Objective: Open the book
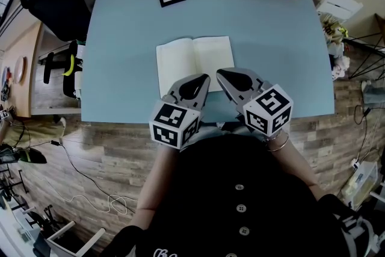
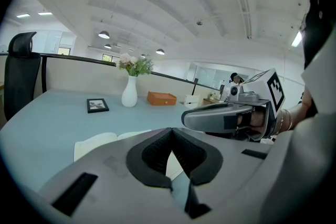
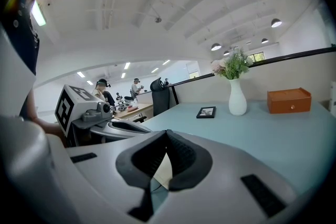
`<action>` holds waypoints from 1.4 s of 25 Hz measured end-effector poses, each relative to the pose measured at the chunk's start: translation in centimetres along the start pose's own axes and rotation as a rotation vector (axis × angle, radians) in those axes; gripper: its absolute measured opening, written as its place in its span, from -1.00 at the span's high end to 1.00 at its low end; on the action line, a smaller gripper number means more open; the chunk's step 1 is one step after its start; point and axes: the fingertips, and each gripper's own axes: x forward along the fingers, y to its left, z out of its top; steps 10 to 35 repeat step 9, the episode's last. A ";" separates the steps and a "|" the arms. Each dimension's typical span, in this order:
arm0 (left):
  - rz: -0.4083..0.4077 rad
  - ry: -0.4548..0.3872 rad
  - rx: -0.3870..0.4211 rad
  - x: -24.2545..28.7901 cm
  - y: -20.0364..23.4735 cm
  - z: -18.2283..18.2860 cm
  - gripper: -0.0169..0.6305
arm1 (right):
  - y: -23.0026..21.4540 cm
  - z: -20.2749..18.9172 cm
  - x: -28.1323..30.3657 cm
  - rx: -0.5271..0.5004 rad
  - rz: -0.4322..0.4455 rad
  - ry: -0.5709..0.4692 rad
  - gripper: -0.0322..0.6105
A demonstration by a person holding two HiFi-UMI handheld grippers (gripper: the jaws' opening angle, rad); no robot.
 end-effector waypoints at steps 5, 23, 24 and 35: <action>-0.002 0.002 0.002 0.0 -0.3 0.0 0.91 | 0.0 0.0 -0.2 0.001 0.002 0.001 0.90; -0.002 0.002 0.005 0.0 -0.6 -0.2 0.91 | 0.2 -0.2 -0.3 0.000 0.005 0.002 0.90; -0.002 0.002 0.005 0.0 -0.6 -0.2 0.91 | 0.2 -0.2 -0.3 0.000 0.005 0.002 0.90; -0.002 0.002 0.005 0.0 -0.6 -0.2 0.91 | 0.2 -0.2 -0.3 0.000 0.005 0.002 0.90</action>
